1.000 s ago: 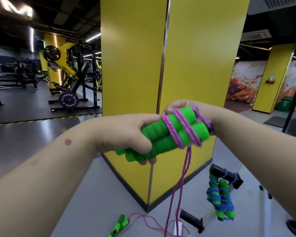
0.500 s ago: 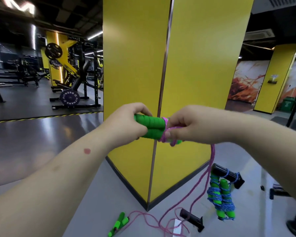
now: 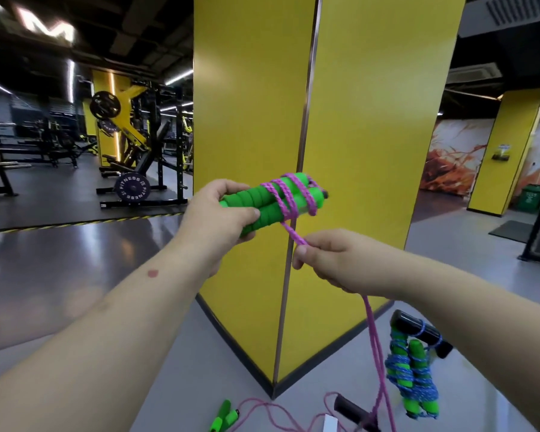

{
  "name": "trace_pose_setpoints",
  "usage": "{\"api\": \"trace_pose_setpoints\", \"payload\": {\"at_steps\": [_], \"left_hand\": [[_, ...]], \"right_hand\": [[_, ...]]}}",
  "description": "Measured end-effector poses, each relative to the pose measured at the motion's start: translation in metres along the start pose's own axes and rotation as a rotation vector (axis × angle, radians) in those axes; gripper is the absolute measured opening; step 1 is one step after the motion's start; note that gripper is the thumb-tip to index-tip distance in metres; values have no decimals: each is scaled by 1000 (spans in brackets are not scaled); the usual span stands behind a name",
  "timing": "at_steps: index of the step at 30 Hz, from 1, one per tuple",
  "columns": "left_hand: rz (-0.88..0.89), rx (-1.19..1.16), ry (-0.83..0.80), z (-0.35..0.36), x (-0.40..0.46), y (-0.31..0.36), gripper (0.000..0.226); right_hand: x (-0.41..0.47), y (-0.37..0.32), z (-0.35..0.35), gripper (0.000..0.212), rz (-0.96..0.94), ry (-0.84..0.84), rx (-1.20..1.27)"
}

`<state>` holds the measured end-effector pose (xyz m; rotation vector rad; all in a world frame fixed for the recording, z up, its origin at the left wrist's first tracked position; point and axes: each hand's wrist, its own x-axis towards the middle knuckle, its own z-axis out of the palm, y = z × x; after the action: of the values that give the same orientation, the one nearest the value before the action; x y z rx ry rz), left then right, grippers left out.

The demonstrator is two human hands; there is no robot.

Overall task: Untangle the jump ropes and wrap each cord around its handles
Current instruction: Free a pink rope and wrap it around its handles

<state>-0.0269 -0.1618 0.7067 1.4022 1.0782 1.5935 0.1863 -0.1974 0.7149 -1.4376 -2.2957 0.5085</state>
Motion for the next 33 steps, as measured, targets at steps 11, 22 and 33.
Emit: {"api": "trace_pose_setpoints", "payload": {"at_steps": [11,22,33], "left_hand": [[-142,-166,-696,-5,-42,30,35],[292,713,-172,-4,-14,3,33],[-165,-682,-642,-12,-20,18,46]], "right_hand": [[13,4,-56,20,21,197,452],[-4,-30,-28,26,-173,148,-247],[20,4,-11,27,-26,54,313]]}}
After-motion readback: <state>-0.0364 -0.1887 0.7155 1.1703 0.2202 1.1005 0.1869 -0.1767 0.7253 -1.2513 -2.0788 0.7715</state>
